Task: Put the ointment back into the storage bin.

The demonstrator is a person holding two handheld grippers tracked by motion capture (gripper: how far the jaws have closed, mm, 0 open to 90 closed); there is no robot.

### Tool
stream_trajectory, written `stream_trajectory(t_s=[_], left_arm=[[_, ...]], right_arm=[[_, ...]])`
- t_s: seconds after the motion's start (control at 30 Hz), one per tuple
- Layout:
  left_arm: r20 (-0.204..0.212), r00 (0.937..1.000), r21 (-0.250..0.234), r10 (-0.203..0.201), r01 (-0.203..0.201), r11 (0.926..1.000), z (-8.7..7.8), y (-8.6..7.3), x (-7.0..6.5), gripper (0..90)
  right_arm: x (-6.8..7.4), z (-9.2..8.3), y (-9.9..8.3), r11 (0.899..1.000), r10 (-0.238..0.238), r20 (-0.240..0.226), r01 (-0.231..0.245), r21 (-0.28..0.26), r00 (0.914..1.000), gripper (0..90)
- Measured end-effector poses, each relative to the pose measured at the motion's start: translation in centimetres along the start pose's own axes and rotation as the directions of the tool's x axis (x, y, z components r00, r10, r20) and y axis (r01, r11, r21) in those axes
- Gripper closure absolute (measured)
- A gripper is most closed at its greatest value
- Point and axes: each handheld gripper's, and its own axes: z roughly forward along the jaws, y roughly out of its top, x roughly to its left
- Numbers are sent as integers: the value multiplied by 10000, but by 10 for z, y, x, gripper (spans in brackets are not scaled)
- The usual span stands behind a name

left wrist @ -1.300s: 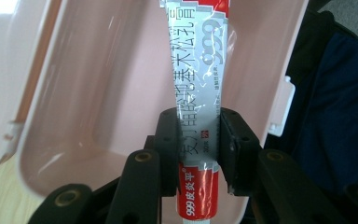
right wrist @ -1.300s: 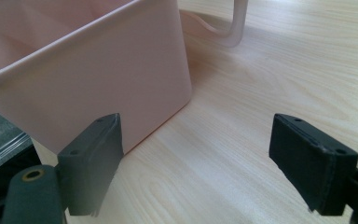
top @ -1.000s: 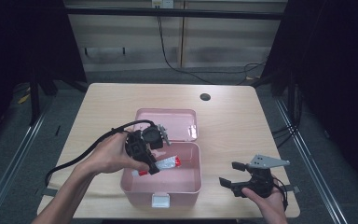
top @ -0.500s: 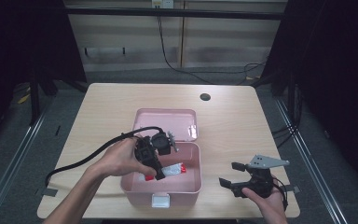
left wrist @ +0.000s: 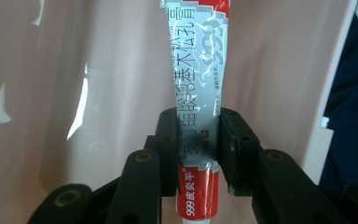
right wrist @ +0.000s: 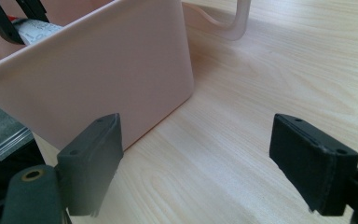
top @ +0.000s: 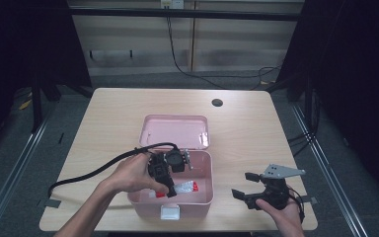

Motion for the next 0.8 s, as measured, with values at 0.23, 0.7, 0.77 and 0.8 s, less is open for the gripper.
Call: stream_trajectory(t_s=[0.23, 0.7, 0.77, 0.8], left_arm=[[280, 9996, 198, 72, -78, 9998, 8, 3, 1, 705], [694, 9973, 535, 230, -267, 9982, 28, 7, 2, 705], [793, 9967, 596, 153, -200, 9980, 33, 7, 2, 705], [793, 9967, 596, 153, -200, 9980, 33, 7, 2, 705]], right_arm=[[0, 0, 0, 10000, -13, -12, 13, 14, 10000, 172], [0, 0, 0, 9999, -4, 2, 4, 103, 10000, 171], [0, 0, 0, 9999, -6, 4, 6, 109, 10000, 171], [0, 0, -1, 9999, -9, 14, 9, 123, 10000, 171]])
